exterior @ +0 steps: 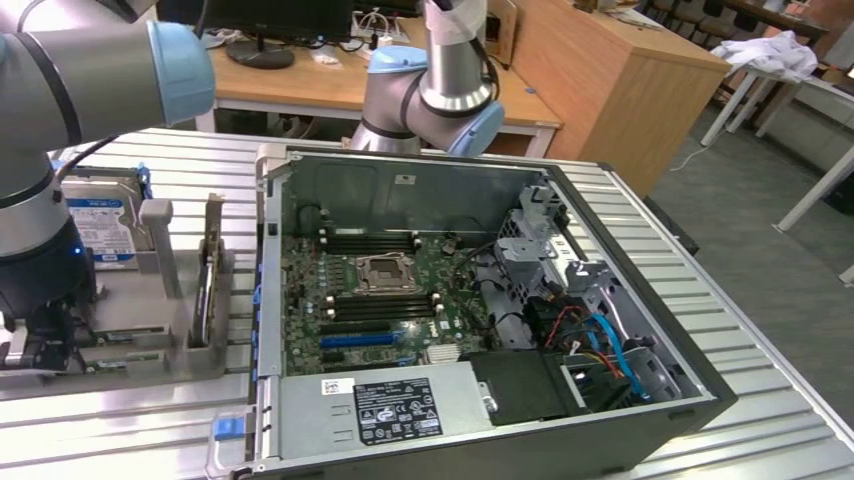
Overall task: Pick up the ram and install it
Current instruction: 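Pick up the ram and move it above insertion slot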
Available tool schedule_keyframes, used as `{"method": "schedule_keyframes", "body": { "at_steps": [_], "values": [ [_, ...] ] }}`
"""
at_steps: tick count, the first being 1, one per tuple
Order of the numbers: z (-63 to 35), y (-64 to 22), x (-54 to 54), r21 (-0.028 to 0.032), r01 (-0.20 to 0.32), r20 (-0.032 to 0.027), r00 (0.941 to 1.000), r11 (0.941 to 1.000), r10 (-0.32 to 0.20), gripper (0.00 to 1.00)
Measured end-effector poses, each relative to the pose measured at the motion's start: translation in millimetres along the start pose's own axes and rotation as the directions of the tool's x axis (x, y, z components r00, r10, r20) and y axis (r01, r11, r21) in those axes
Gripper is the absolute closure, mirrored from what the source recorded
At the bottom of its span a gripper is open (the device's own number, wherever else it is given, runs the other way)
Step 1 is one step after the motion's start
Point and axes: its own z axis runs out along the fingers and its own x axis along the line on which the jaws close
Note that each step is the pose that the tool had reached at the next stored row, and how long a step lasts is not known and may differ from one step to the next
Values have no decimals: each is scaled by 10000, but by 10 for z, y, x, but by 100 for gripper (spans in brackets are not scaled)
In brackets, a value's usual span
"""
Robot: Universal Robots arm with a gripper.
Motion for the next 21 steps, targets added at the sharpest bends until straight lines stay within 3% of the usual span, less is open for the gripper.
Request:
{"method": "schedule_keyframes", "body": {
  "at_steps": [10,21],
  "values": [
    [23,-1,0,0,-1,1,10000,10000,1,63],
    [23,-106,-4,-18,-1,-1,10000,10000,1,63]
  ]
}}
